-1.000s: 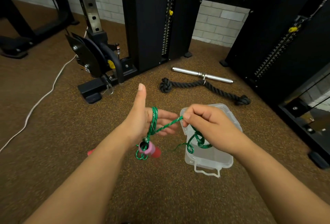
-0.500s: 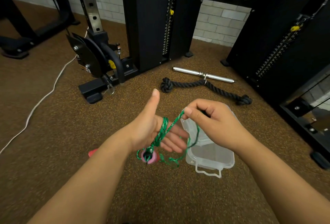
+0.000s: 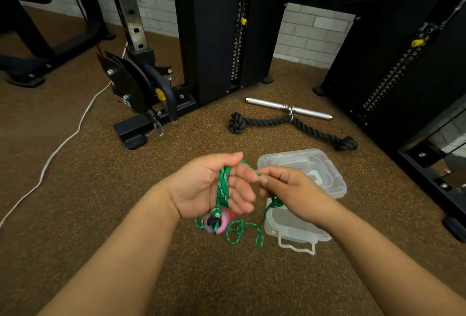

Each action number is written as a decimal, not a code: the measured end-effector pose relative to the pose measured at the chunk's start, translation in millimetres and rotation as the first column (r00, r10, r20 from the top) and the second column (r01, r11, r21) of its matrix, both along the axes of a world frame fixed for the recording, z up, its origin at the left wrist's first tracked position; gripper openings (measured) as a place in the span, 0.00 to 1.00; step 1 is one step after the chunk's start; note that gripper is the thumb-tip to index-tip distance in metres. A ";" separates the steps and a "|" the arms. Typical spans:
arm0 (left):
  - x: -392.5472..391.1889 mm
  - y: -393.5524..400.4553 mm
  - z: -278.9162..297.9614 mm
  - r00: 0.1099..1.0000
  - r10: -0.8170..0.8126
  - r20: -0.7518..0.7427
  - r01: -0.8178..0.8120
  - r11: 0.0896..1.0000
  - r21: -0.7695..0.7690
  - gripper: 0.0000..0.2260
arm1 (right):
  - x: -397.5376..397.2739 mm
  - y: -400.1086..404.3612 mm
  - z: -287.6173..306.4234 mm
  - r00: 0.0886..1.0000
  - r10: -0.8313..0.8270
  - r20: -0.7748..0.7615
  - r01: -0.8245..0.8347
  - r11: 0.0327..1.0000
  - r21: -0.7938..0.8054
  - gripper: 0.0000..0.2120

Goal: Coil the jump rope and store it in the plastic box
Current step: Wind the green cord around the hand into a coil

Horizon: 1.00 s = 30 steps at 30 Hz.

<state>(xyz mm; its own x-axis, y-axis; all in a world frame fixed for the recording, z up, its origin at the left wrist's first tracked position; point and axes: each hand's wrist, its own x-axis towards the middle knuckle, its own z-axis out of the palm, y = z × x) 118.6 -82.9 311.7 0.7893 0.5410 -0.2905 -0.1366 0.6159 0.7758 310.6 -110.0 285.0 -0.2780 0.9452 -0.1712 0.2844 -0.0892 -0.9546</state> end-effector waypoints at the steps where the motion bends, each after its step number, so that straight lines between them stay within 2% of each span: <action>1: -0.5 1.1 1.5 0.999 0.045 0.031 -0.044 0.999 -0.024 0.22 | -1.1 -0.3 -0.3 1.000 -0.020 0.001 0.020 1.000 -0.008 0.10; 4: 1.2 3.0 4.5 0.976 0.174 0.129 -0.162 0.982 -0.099 0.21 | -3.0 -0.6 -5.6 0.993 -0.107 0.042 0.108 0.993 -0.036 0.15; 6: 4.2 3.8 4.2 0.953 0.248 0.174 -0.230 0.966 -0.118 0.21 | -4.4 -2.7 -10.4 0.983 -0.085 0.160 0.085 0.996 0.006 0.16; 10: 6.6 10.7 -1.4 0.868 0.457 0.195 -0.437 0.889 -0.135 0.23 | -10.1 -11.9 -12.7 0.858 0.093 0.506 -0.159 0.983 0.090 0.10; 12: 6.4 13.7 -3.6 0.836 0.534 0.129 -0.523 0.846 -0.108 0.23 | -15.4 -17.1 -7.1 0.778 0.134 0.614 -0.262 0.957 0.123 0.11; 14: 8.9 13.1 -5.8 0.837 0.546 0.029 -0.546 0.838 -0.019 0.23 | -20.4 -21.9 2.6 0.707 0.138 0.694 -0.357 0.916 0.182 0.14; 16: 12.9 9.6 -8.7 0.851 0.509 -0.128 -0.490 0.858 0.156 0.24 | -22.1 -25.6 13.9 0.671 0.124 0.731 -0.427 0.871 0.244 0.17; 18: 16.2 3.8 -9.5 0.848 0.434 -0.304 -0.329 0.881 0.340 0.26 | -20.2 -25.8 26.7 0.686 0.128 0.717 -0.447 0.851 0.275 0.18; 20: 17.0 -2.2 -7.6 0.828 0.350 -0.438 -0.153 0.893 0.424 0.28 | -14.0 -22.7 37.4 0.753 0.140 0.643 -0.407 0.867 0.288 0.17; 22: 15.8 -7.1 -4.6 0.790 0.282 -0.544 -0.016 0.897 0.442 0.30 | -5.8 -17.9 44.7 0.821 0.117 0.559 -0.330 0.896 0.298 0.15; 24: 15.3 -9.9 -0.6 0.807 0.180 -0.563 0.071 0.916 0.395 0.33 | 1.4 -13.8 50.3 0.858 0.068 0.510 -0.264 0.909 0.322 0.15; 27: 16.5 -10.8 4.3 0.864 -0.068 -0.498 0.247 0.920 0.304 0.45 | 7.2 -8.7 53.7 0.916 -0.038 0.399 -0.123 0.921 0.369 0.18; 29: 16.3 -9.8 7.1 0.875 -0.172 -0.452 0.309 0.918 0.248 0.46 | 9.2 -4.1 50.6 0.941 -0.111 0.320 -0.021 0.924 0.381 0.22; 30: 16.8 -10.6 10.3 0.877 -0.202 -0.436 0.329 0.913 0.240 0.43 | 9.2 -1.9 47.6 0.948 -0.137 0.286 0.025 0.931 0.364 0.23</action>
